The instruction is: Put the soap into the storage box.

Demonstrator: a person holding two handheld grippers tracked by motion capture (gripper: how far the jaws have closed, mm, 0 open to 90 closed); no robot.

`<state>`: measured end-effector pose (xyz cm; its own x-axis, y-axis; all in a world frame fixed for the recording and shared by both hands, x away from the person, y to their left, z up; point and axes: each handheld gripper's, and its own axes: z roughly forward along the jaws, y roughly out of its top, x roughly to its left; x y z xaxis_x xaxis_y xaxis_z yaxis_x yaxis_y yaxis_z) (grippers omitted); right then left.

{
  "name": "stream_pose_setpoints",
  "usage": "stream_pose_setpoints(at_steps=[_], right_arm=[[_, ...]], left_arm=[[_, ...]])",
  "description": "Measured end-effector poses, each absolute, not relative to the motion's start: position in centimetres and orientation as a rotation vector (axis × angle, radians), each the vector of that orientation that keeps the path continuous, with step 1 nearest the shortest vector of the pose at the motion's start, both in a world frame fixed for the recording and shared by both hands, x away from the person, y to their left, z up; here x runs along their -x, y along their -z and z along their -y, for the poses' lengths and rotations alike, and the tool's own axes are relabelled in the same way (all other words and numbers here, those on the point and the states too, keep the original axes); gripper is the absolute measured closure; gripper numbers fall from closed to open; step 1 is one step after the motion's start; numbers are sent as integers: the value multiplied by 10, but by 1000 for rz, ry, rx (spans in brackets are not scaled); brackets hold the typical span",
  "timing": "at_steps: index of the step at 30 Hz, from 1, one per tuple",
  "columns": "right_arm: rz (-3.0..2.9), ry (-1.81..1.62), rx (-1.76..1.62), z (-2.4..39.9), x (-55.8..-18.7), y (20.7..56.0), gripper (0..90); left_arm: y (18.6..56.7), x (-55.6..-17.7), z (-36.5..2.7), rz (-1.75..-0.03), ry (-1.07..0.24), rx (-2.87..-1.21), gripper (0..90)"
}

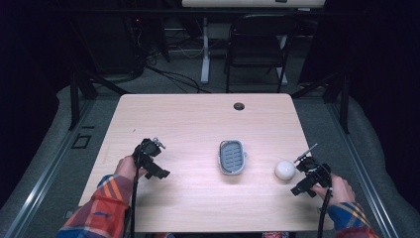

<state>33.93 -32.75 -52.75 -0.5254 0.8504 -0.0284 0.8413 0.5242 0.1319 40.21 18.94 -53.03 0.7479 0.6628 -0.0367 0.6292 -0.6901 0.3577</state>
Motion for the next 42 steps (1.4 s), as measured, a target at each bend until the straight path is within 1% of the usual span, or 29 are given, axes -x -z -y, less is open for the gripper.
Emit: stream_pose_setpoints(at_steps=[6, 7, 15, 17, 19, 21, 24, 25, 26, 28, 37, 42], right_arm=[[-2663, -155, -1478, 327, -339, 527, 2], [-2641, -205, -1497, 325, -338, 529, 2], [-2667, -164, -1464, 324, -340, 527, 3], [-2640, -214, -1487, 323, -339, 529, 3], [-2673, -159, -1451, 323, -342, 526, 2], [-2640, -210, -1473, 321, -341, 528, 0], [-2672, -151, -1434, 320, -344, 524, 0], [-2617, -264, -1491, 319, -341, 530, 0], [-2673, -149, -1429, 320, -346, 524, 0], [-2634, -216, -1459, 318, -345, 527, 0], [-2670, -180, -1389, 313, -354, 522, 0], [-2651, -259, -1395, 311, -360, 523, 0]], left_arm=[[530, -401, -190, -999, -134, -2591, 0], [530, -401, -190, -1000, -137, -2591, 0], [531, -402, -189, -997, -129, -2600, 0], [531, -402, -190, -1003, -127, -2594, 0], [531, -402, -190, -1002, -131, -2592, 0], [531, -402, -189, -997, -130, -2598, 0], [531, -402, -188, -992, -131, -2601, 0], [531, -403, -188, -992, -131, -2600, 0], [531, -403, -188, -992, -133, -2598, 0], [532, -403, -188, -992, -130, -2601, 0], [532, -403, -187, -992, -129, -2602, 0], [532, -404, -187, -993, -122, -2601, 0]])
